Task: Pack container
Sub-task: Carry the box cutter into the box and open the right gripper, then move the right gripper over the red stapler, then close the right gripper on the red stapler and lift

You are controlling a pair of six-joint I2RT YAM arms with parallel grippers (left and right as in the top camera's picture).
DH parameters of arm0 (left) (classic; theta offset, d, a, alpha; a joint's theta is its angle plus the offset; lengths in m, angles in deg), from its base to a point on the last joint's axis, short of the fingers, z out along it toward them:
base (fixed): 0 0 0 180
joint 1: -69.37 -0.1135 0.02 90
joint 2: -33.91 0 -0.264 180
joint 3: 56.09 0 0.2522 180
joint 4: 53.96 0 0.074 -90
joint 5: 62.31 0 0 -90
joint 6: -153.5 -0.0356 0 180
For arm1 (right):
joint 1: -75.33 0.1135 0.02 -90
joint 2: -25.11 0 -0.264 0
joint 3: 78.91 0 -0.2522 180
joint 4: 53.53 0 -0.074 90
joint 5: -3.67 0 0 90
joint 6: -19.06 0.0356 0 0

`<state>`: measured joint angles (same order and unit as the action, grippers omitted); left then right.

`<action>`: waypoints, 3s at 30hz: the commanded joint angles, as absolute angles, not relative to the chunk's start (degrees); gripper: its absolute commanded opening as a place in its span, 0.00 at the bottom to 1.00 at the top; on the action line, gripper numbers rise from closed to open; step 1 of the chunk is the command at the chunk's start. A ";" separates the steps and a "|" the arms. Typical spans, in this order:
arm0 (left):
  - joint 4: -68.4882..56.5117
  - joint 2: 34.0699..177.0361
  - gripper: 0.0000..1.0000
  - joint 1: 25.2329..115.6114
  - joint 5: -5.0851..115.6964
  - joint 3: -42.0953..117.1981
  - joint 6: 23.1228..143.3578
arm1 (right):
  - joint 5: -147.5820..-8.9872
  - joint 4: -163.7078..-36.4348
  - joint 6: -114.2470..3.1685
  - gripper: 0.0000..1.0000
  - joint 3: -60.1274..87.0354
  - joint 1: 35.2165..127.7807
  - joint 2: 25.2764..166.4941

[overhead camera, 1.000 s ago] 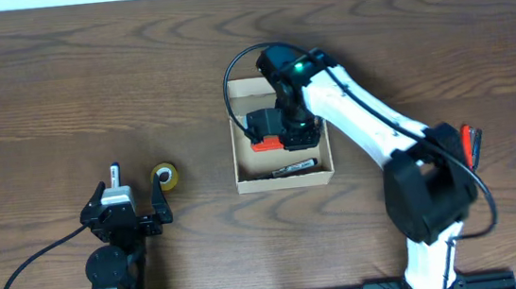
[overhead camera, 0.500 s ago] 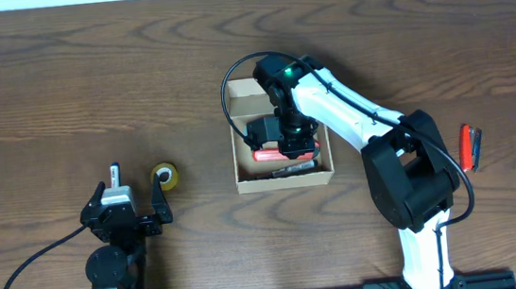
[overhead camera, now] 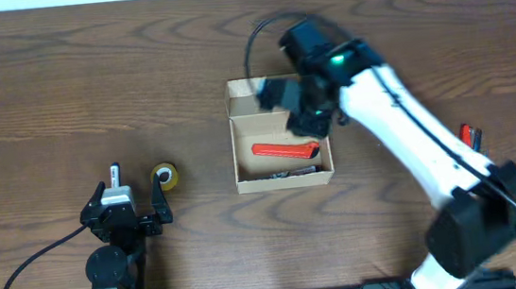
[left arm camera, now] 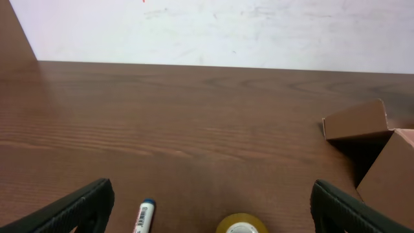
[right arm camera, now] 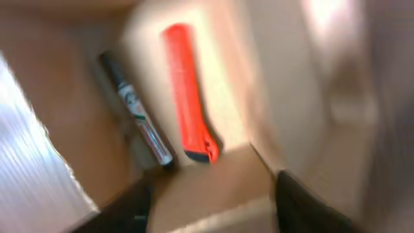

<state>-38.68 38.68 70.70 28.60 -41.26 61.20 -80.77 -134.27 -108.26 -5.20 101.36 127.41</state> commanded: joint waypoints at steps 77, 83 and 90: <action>-35.99 38.73 0.95 70.52 30.32 -42.05 62.44 | -83.43 -102.66 -79.80 0.04 27.80 42.76 131.26; -35.99 38.73 0.95 70.52 30.30 -42.05 62.42 | -77.09 -103.36 -79.80 0.01 27.67 44.42 130.78; -36.01 38.73 0.95 70.52 30.32 -42.05 62.42 | -73.25 -108.13 -83.08 0.01 20.74 57.18 122.80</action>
